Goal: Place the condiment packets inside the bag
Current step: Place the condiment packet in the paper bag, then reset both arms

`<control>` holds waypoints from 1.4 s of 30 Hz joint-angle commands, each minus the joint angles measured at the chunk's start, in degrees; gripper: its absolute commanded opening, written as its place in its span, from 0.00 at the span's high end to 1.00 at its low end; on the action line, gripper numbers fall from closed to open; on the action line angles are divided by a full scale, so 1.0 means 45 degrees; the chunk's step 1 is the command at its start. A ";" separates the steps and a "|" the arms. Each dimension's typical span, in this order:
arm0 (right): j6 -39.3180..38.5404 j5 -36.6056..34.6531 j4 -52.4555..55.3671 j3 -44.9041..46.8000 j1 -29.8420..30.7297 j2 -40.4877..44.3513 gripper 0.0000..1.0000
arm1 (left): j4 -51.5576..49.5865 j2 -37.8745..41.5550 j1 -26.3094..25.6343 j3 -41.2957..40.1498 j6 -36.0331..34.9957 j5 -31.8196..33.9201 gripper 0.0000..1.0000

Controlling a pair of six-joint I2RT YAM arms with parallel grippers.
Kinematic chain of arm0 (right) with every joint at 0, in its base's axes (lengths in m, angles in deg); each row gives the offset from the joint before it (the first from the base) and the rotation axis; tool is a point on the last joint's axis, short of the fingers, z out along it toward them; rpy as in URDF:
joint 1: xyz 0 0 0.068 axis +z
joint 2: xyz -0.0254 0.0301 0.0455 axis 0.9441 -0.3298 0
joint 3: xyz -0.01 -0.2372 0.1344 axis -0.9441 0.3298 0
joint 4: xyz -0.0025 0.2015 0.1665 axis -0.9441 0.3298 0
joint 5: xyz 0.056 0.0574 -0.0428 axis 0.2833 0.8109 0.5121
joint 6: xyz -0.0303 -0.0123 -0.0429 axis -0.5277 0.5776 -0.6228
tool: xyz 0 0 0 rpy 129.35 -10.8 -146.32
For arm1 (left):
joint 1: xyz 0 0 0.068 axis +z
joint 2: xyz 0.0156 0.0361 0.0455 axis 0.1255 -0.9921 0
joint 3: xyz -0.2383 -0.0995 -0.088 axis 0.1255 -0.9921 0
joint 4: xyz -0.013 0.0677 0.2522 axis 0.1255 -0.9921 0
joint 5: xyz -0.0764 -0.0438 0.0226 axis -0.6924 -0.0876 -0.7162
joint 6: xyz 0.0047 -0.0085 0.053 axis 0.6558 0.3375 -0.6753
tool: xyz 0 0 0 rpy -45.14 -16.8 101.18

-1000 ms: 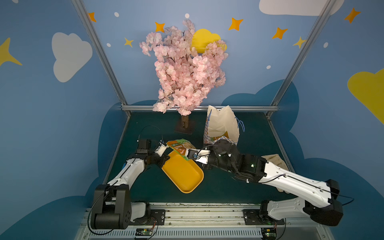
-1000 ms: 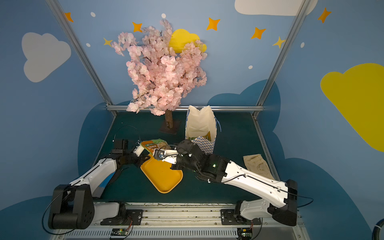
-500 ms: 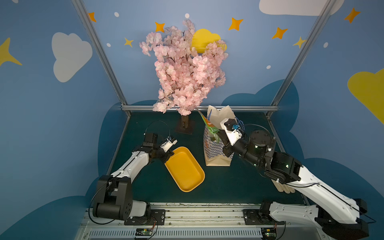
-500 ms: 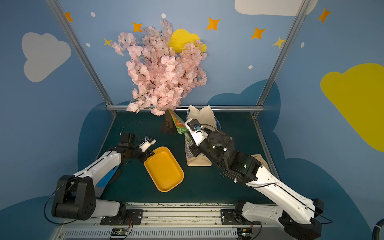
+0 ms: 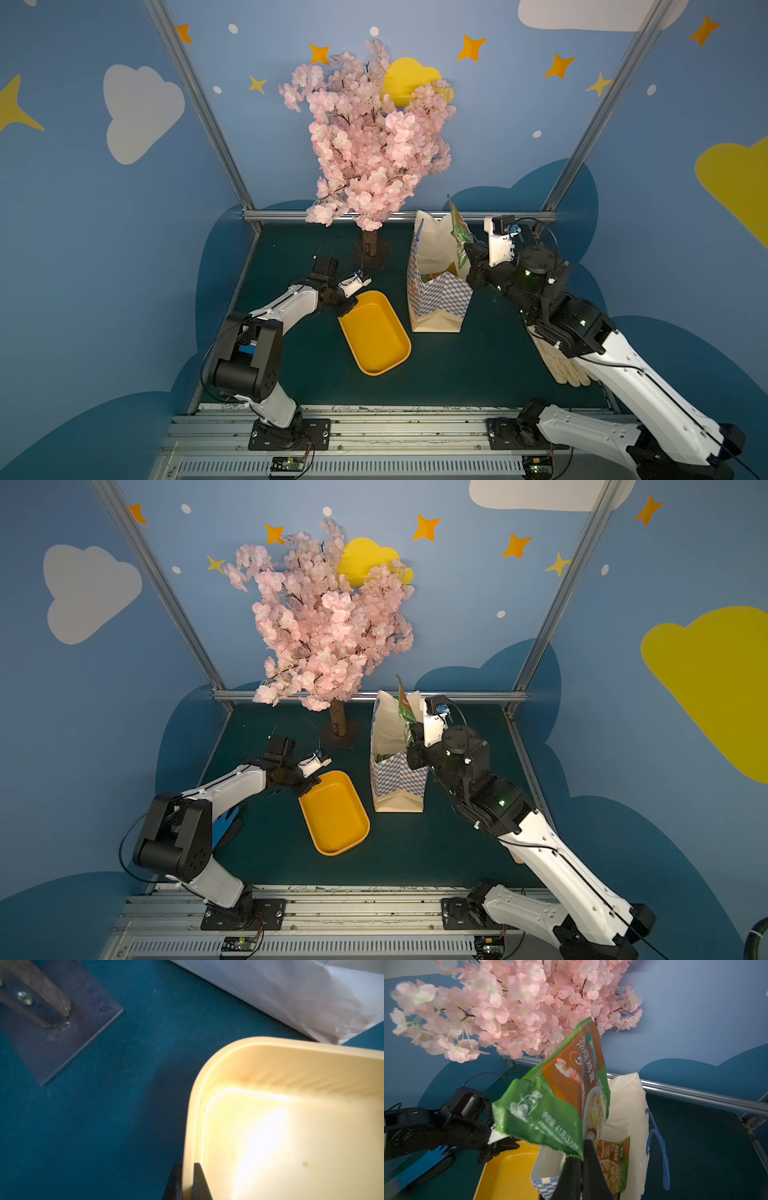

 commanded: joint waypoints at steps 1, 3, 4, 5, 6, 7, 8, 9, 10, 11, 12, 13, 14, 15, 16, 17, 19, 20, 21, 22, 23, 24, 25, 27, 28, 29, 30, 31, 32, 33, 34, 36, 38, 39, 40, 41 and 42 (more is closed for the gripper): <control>0.0615 0.0641 0.0405 -0.0762 -0.0533 -0.0812 1.00 | 0.1295 0.0022 -0.0011 0.0279 0.0299 0.1535 0.85; 0.0738 0.0908 0.0540 -0.1102 -0.0843 -0.1287 1.00 | 0.1524 0.0352 -0.0018 0.0185 0.0687 0.1885 0.64; 0.0750 0.1033 0.0565 -0.1245 -0.0957 -0.1551 1.00 | 0.1583 0.0620 0.0049 0.0077 0.0797 0.1915 0.54; 0.0741 0.1117 0.0602 -0.1387 -0.1034 -0.1792 1.00 | 0.1639 0.0937 0.0101 -0.0113 0.0897 0.1904 0.44; 0.0745 0.1169 0.0646 -0.1549 -0.1071 -0.1961 1.00 | 0.1685 0.1313 0.0154 -0.0319 0.0989 0.1868 0.34; 0.0729 0.1266 0.0666 -0.1686 -0.1100 -0.2190 1.00 | 0.1713 0.1700 0.0239 -0.0543 0.1096 0.1788 0.24; 0.0678 0.1373 0.0693 -0.1833 -0.1103 -0.2360 1.00 | 0.1667 0.2141 0.0359 -0.0749 0.1229 0.1603 0.16; 0.0688 0.1418 0.0781 -0.2017 -0.1094 -0.2571 1.00 | 0.1520 0.2563 0.0521 -0.0912 0.1370 0.1328 0.10; 0.0663 0.1463 0.0873 -0.2223 -0.1100 -0.2700 1.00 | 0.1345 0.2991 0.0702 -0.0991 0.1508 0.1096 0.02; 0.0601 0.1490 0.0955 -0.2383 -0.1104 -0.2861 1.00 | 0.1028 0.3428 0.0972 -0.1054 0.1769 0.0737 0.00; 0.0540 0.1484 0.1061 -0.2582 -0.1099 -0.2993 0.98 | 0.0776 0.3761 0.1245 -0.1047 0.1995 0.0407 0.00; 0.0473 0.1427 0.1145 -0.2731 -0.1086 -0.3088 0.86 | 0.0471 0.4081 0.1550 -0.1022 0.2240 0.0160 0.00; 0.0326 0.1405 0.1180 -0.2820 -0.1068 -0.3165 0.76 | 0.0225 0.4309 0.1864 -0.1014 0.2439 -0.0264 0.00; 0.0273 0.1280 0.1235 -0.2893 -0.1048 -0.3190 0.64 | -0.0059 0.4579 0.2176 -0.0996 0.2623 -0.0600 0.00; 0.0255 0.1106 0.1296 -0.2958 -0.1029 -0.3198 0.58 | -0.0268 0.4825 0.2513 -0.0986 0.2804 -0.0810 0.00; 0.0259 0.0916 0.1350 -0.2990 -0.1012 -0.3135 0.52 | -0.0350 0.5066 0.2836 -0.1005 0.3091 -0.0917 0.00; 0.0276 0.0444 0.1419 -0.3007 -0.0969 -0.2965 0.41 | -0.0400 0.5559 0.3467 -0.1082 0.3706 -0.1022 0.00; 0.0269 0.0264 0.1429 -0.2987 -0.0950 -0.2818 0.32 | -0.0335 0.5783 0.3771 -0.1166 0.4107 -0.0980 0.00; 0.0264 0.0166 0.1420 -0.2972 -0.0953 -0.2653 0.25 | -0.0178 0.6001 0.3980 -0.1284 0.4616 -0.0492 0.00; 0.0241 0.0064 0.1370 -0.2924 -0.0917 -0.2442 0.20 | -0.0007 0.6231 0.4138 -0.1413 0.5031 0.0160 0.00; 0.0204 -0.0047 0.1340 -0.2876 -0.0880 -0.2252 0.14 | 0.0110 0.6409 0.4287 -0.1554 0.5415 0.0701 0.00; 0.0163 -0.0229 0.1290 -0.2829 -0.0854 -0.2048 0.05 | 0.0192 0.6580 0.4474 -0.1662 0.5678 0.0859 0.00; 0.0111 -0.0384 0.1266 -0.2781 -0.0792 -0.1800 0.03 | 0.0283 0.6738 0.4688 -0.1790 0.5833 0.0654 0.00; -0.0105 -0.0733 0.1186 -0.2563 -0.0735 -0.1329 0.02 | 0.0365 0.6758 0.4903 -0.1986 0.5945 0.0355 0.00; -0.0220 -0.0967 0.1099 -0.2360 -0.0733 -0.1085 0.02 | 0.0508 0.6690 0.4924 -0.2150 0.6013 0.0283 0.00; -0.0276 -0.1196 0.1010 -0.2120 -0.0757 -0.0850 0.02 | 0.0762 0.6576 0.4932 -0.2390 0.6155 0.0274 0.00; -0.0310 -0.1391 0.0882 -0.1804 -0.0821 -0.0510 0.02 | 0.1090 0.6430 0.4933 -0.2648 0.6373 0.0288 0.00; -0.0426 -0.1611 0.0737 -0.1484 -0.0903 -0.0250 0.02 | 0.1399 0.6226 0.4933 -0.2897 0.6664 0.0311 0.00; -0.0536 -0.2019 0.0550 -0.1046 -0.0976 0.0121 0.02 | 0.1696 0.6042 0.4933 -0.3214 0.6925 0.0292 0.00; -0.0662 -0.2796 0.0212 -0.0395 -0.1083 0.0590 0.02 | 0.2381 0.5770 0.4932 -0.3691 0.7193 0.0130 0.00; -0.0624 -0.3673 -0.0199 0.0184 -0.1218 0.0966 0.02 | 0.3125 0.5611 0.4918 -0.4106 0.7282 0.0089 0.00; -0.0664 -0.4975 -0.1317 0.1622 -0.1647 0.1787 0.02 | 0.4520 0.5307 0.4814 -0.4926 0.7730 0.0125 0.00; -0.1508 -0.6013 -0.3129 0.3487 -0.2058 0.2599 0.02 | 0.6208 0.5031 0.4657 -0.5771 0.8044 0.0498 0.00; -0.2080 -0.6649 -0.4613 0.4771 -0.2280 0.2904 0.02 | 0.7044 0.4914 0.4508 -0.6242 0.8128 0.0731 0.00; -0.2684 -0.7107 -0.6334 0.6064 -0.2616 0.3055 0.02 | 0.8191 0.4784 0.4304 -0.6730 0.8187 0.1048 0.00; -0.3096 -0.7113 -0.7909 0.7327 -0.3002 0.3120 0.02 | 0.9381 0.4619 0.4029 -0.7250 0.8180 0.1529 0.00; -0.3262 -0.6989 -0.8724 0.8229 -0.3419 0.3118 0.02 | 1.0482 0.4491 0.3729 -0.7613 0.8086 0.2034 0.00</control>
